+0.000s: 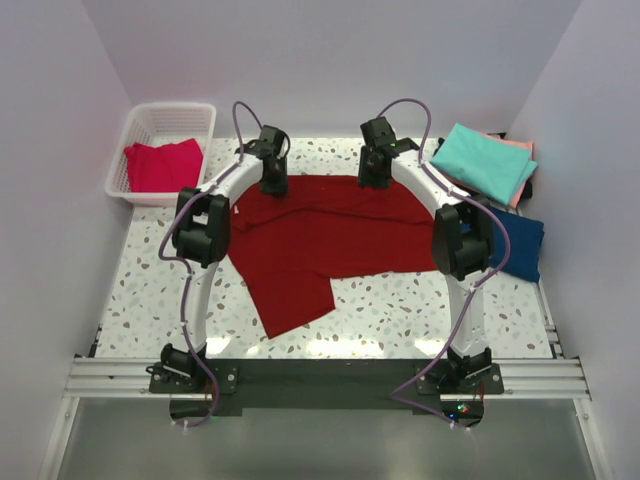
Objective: Fold and stack the t-shirts
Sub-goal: Fold the tshirt
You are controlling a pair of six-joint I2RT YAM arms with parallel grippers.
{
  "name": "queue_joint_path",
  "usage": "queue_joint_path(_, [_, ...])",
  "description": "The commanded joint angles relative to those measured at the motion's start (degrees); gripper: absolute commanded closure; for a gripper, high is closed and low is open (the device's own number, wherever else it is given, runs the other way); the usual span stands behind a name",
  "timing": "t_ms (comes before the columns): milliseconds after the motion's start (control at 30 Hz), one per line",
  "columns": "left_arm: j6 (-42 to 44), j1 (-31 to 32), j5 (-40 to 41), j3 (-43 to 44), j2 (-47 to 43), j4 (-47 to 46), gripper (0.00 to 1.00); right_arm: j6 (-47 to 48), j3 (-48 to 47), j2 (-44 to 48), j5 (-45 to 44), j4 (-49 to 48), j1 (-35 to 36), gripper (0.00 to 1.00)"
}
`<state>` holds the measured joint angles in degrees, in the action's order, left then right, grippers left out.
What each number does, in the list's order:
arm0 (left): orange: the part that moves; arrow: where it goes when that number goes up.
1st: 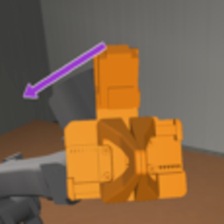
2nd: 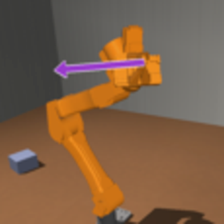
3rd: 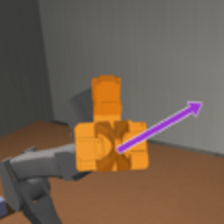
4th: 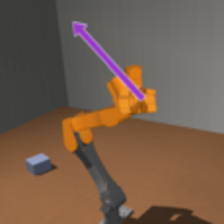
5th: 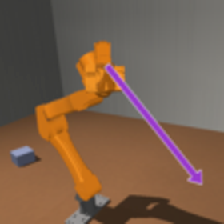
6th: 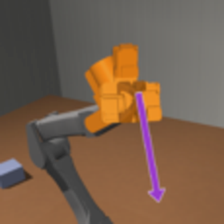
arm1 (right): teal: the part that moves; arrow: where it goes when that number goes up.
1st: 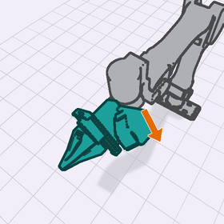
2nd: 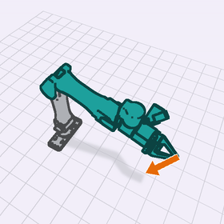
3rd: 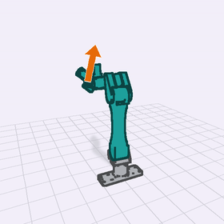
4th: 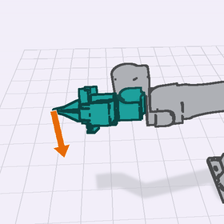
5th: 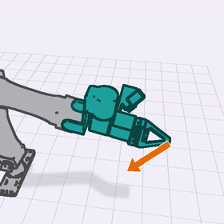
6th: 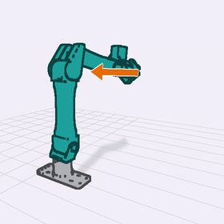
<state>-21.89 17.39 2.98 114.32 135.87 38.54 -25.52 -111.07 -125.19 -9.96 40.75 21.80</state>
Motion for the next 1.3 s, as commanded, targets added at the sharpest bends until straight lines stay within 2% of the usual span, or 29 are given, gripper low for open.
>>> queue_joint_path(0, [-0.17,0.45,0.35,2.13,-0.08,0.04,0.72,-0.15,0.32,2.75,-1.38,0.64,-0.09,0.63])
queue_joint_path(200, [0.0,0.81,1.15,1.34,-1.93,0.39,0.95,-0.5,1.2,3.19,-1.21,0.29,-0.01,0.64])
queue_joint_path(267, [0.0,1.07,1.59,0.64,-3.15,0.48,0.99,-0.59,1.55,3.28,-1.21,0.29,0.08,0.64])
queue_joint_path(633, [0.36,4.49,2.46,-7.0,-10.71,3.64,1.0,-0.76,3.14,3.81,-0.5,0.2,-0.01,0.64])
queue_joint_path(1033, [-3.16,7.66,12.92,-17.73,-18.01,14.8,1.0,-0.32,1.38,1.35,1.78,1.52,0.08,0.64])
queue_joint_path(1200, [-4.13,8.8,12.58,-20.89,-20.03,16.56,0.88,-0.23,0.06,0.03,2.57,2.14,0.17,0.64])
queue_joint_path(1233, [-4.04,8.98,12.49,-21.24,-20.56,16.56,0.77,-0.06,-0.37,-0.14,2.75,2.23,0.26,0.64])
queue_joint_path(1267, [-3.78,8.98,12.22,-21.42,-20.82,16.56,0.71,-0.06,-0.64,-0.32,2.84,2.4,0.43,0.64])
